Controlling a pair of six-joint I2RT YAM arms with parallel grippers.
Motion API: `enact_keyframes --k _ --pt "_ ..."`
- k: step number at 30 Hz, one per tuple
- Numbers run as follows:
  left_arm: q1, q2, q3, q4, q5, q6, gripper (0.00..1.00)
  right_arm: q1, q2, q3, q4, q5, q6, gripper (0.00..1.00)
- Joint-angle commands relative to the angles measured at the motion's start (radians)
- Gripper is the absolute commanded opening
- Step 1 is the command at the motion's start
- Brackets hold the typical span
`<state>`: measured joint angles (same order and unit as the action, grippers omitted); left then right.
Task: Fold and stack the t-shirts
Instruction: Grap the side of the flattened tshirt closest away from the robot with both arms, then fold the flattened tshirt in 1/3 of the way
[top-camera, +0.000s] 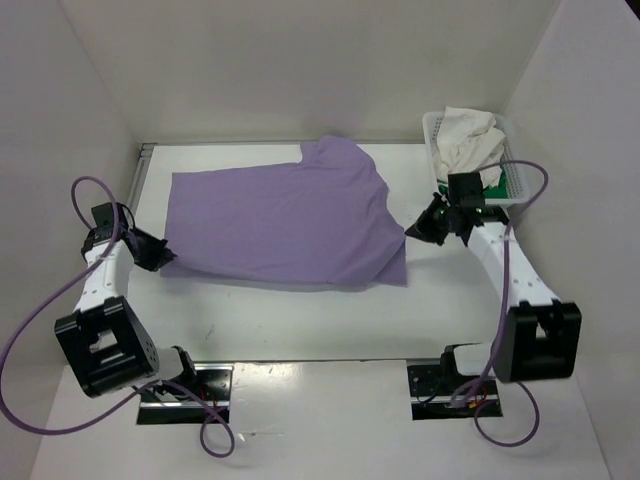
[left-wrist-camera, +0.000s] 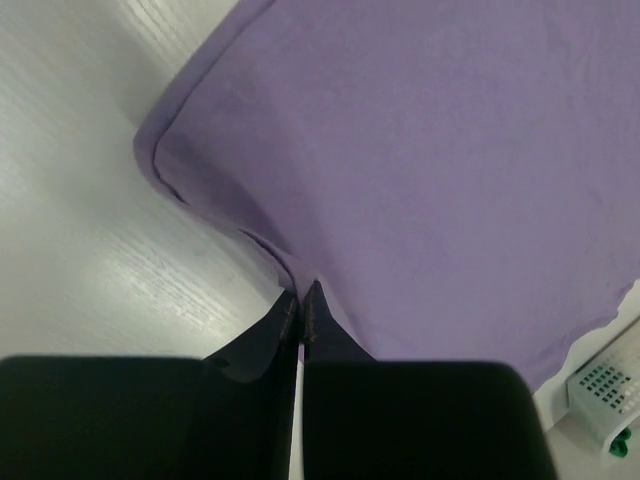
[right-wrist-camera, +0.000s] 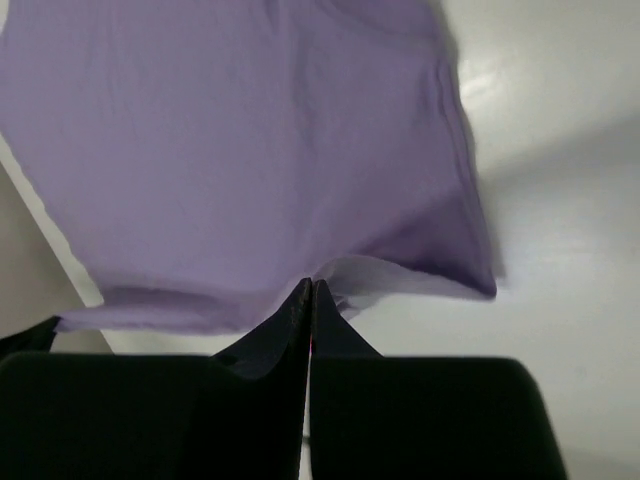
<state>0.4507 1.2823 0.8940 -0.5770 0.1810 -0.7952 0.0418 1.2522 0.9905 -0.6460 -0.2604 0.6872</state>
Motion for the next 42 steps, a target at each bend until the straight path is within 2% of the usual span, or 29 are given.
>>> enact_keyframes --k 1,13,19,29,35,37,39,40,41,42 --pt "0.022 0.066 0.034 0.098 0.031 -0.039 0.00 0.006 0.125 0.146 0.141 0.047 -0.003 0.00" --pt "0.051 0.242 0.088 0.180 0.021 -0.091 0.00 0.090 0.499 0.442 0.174 0.138 -0.012 0.00" --pt "0.051 0.334 0.146 0.198 0.008 -0.091 0.08 0.090 0.633 0.566 0.155 0.173 -0.021 0.00" --pt "0.060 0.333 0.169 0.269 0.077 -0.124 0.08 0.090 0.728 0.677 0.132 0.219 -0.041 0.00" --pt "0.060 0.463 0.217 0.307 0.087 -0.144 0.13 0.090 0.838 0.764 0.119 0.233 -0.041 0.00" --pt "0.060 0.486 0.238 0.307 0.098 -0.131 0.18 0.090 0.860 0.812 0.108 0.222 -0.041 0.00" --pt "0.060 0.499 0.264 0.287 0.110 -0.119 0.28 0.090 0.869 0.832 0.108 0.210 -0.041 0.00" --pt "0.060 0.499 0.264 0.278 0.110 -0.105 0.34 0.090 0.869 0.832 0.108 0.196 -0.041 0.06" --pt "0.060 0.468 0.264 0.278 0.110 -0.095 0.48 0.090 0.869 0.832 0.108 0.196 -0.041 0.12" --pt "0.071 0.450 0.264 0.264 0.110 -0.095 0.55 0.090 0.840 0.832 0.117 0.181 -0.041 0.25"
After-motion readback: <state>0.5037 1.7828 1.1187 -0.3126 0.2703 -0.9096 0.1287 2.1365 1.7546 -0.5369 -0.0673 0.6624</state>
